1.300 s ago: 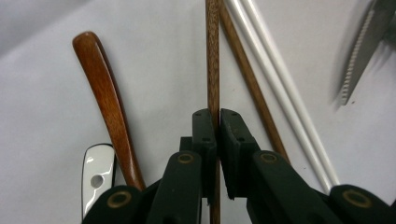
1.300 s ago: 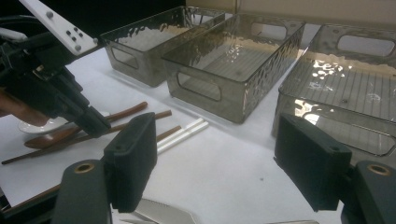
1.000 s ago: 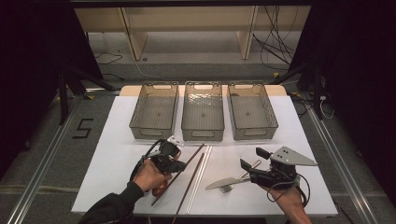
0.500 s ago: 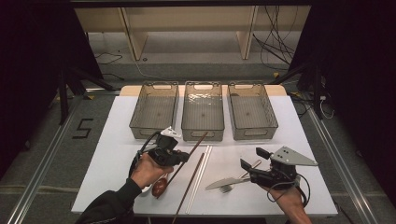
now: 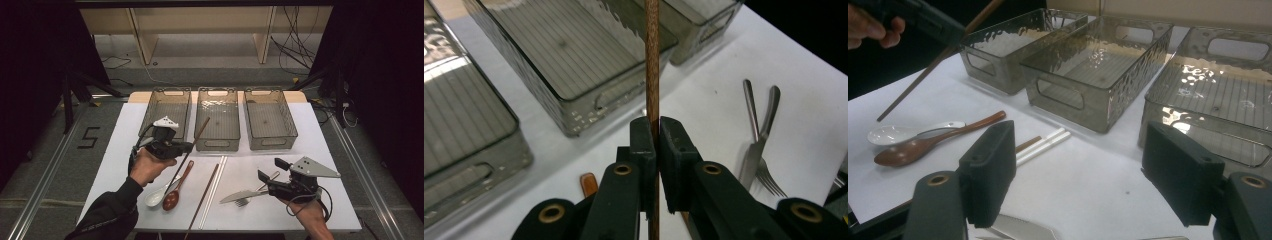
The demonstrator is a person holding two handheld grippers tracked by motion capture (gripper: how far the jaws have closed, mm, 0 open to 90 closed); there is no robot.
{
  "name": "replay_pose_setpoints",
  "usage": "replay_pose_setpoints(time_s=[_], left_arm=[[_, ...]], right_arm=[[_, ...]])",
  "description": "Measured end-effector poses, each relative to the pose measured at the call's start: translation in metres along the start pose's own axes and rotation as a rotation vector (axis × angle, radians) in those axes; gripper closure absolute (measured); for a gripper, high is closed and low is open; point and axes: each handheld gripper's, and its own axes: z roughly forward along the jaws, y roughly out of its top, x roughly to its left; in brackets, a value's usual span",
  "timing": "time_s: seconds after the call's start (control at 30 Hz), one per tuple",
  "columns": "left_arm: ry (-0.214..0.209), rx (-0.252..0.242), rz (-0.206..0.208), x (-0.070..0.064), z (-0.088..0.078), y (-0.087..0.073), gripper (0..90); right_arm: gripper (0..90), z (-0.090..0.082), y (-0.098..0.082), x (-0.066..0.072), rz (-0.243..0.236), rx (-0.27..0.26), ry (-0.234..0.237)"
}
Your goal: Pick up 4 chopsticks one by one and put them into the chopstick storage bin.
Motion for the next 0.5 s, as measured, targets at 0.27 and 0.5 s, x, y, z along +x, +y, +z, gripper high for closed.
replay_pose_setpoints(time_s=[0.27,0.5], left_arm=[[0.033,-0.053,-0.024,0.017,-0.008,0.008,84.5],[0.056,-0.086,-0.042,0.031,-0.015,0.011,84.5]], right_arm=[[30.5,-0.001,0.000,0.000,0.003,-0.004,0.000],[30.5,0.000,0.000,0.000,0.002,-0.002,0.000]])
